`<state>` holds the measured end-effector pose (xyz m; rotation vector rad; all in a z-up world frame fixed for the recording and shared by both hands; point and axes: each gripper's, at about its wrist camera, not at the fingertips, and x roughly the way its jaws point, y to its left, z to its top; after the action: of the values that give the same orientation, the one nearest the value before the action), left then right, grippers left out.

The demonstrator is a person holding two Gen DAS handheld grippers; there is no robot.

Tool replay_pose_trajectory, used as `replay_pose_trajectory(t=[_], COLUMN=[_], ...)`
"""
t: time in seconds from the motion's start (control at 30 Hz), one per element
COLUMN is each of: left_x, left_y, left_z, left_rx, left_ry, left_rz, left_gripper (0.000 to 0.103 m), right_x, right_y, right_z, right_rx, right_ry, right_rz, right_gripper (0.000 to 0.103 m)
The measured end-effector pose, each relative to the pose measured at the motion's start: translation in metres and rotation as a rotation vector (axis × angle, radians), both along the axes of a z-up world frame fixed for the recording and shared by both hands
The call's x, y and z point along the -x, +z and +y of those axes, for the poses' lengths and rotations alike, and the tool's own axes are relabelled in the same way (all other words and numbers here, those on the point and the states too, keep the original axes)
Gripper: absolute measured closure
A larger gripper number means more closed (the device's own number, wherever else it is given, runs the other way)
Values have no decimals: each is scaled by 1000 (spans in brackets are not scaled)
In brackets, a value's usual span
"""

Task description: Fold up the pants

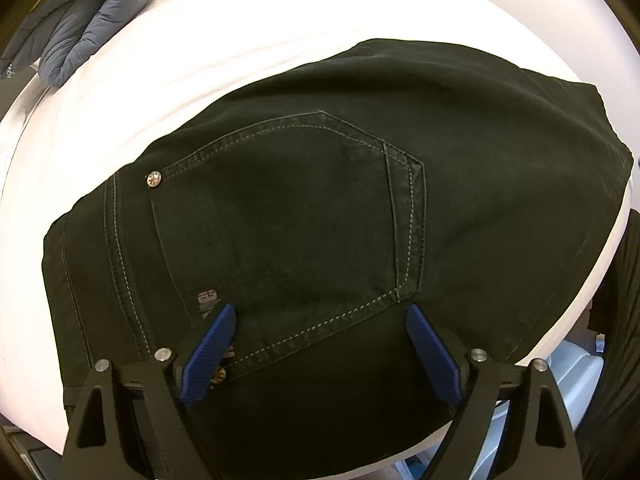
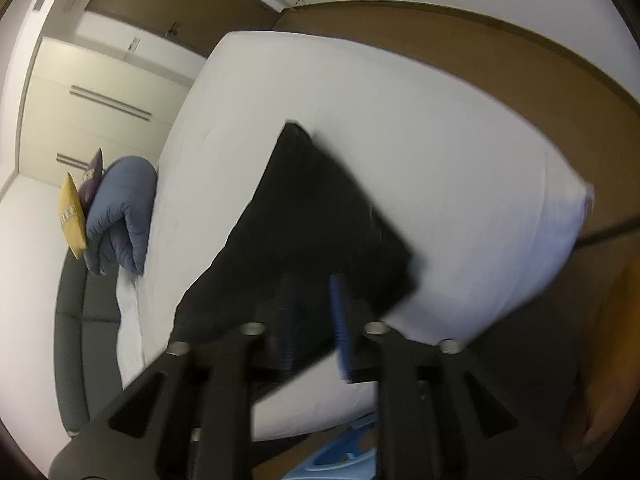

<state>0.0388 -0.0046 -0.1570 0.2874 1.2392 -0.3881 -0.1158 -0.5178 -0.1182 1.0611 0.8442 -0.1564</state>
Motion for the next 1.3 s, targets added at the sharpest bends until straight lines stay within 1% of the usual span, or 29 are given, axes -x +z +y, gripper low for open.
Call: replay_pose_trajectory(t=[0.03,0.07,0.13,0.23,0.3,0.37,0.43,0.47,0.5,0.53,0.6,0.7,0.73,0.77,0.8,0.83,0.87,1.0,1.03,1.1,1.13,1.17,1.23,1.27,1.3], left_x=[1,1,2,4,5,5,6,6,6,6,7,5,4,5,5,5,5,9,10,13,14,14,15,15,15], left_y=[0,0,-1,-2,-3,-3,-4,-4,-4,-4,-3,-5,-5,-5,-4,-4,-4,-3,-3,-3,-4,-4,-5,-4,-4], left_z=[0,-1,0,1,1,2,2,2,1,1,3,4,4,4,4,5,4,3,4,7,8,10,13,13,15], left_rx=[-2,-1,5,11,14,16,17,19,21,20,21,25,23,22,23,23,22,7,4,0,1,3,9,8,6], left_ry=[1,2,7,13,15,13,9,9,8,7,7,11,12,11,11,11,10,-9,-14,-24,-27,-29,-32,-32,-32], left_rz=[-2,-4,-7,-13,-16,-16,-15,-14,-13,-14,-16,-17,-17,-17,-17,-17,-16,-6,-5,3,3,4,6,6,5], left_gripper=[13,13,13,13,13,13,13,13,13,13,13,13,13,13,13,13,13,15,15,16,17,17,17,17,17], right_x=[5,23,31,28,23,21,13,12,8,3,4,-3,-5,-8,-12,-14,-15,-4,-1,6,8,9,11,11,9], right_y=[-3,-15,-23,-32,-43,-42,-51,-57,-66,-75,-76,-78,-80,-82,-84,-84,-83,-68,-66,-66,-72,-83,-101,-100,-94], right_z=[2,4,6,11,14,16,19,17,17,19,19,24,26,28,31,32,35,42,43,42,41,38,31,30,30], right_rx=[-21,-38,-72,-77,-122,-131,-124,-139,-157,-173,-192,-189,-200,-208,-202,-182,-157,-89,-86,-67,-66,-90,-177,-187,-166], right_ry=[-33,-59,-84,-99,-106,-104,-109,-121,-143,-160,-170,-150,-150,-145,-133,-128,-130,-114,-113,-108,-105,-107,-123,-124,-110], right_rz=[-13,-26,-34,-19,-32,-35,-6,22,53,61,50,39,35,31,31,37,43,17,15,37,58,72,56,55,58], right_gripper=[29,28,28,33,45,46,46,51,60,62,63,62,64,76,91,99,100,101,101,102,102,102,102,102,102])
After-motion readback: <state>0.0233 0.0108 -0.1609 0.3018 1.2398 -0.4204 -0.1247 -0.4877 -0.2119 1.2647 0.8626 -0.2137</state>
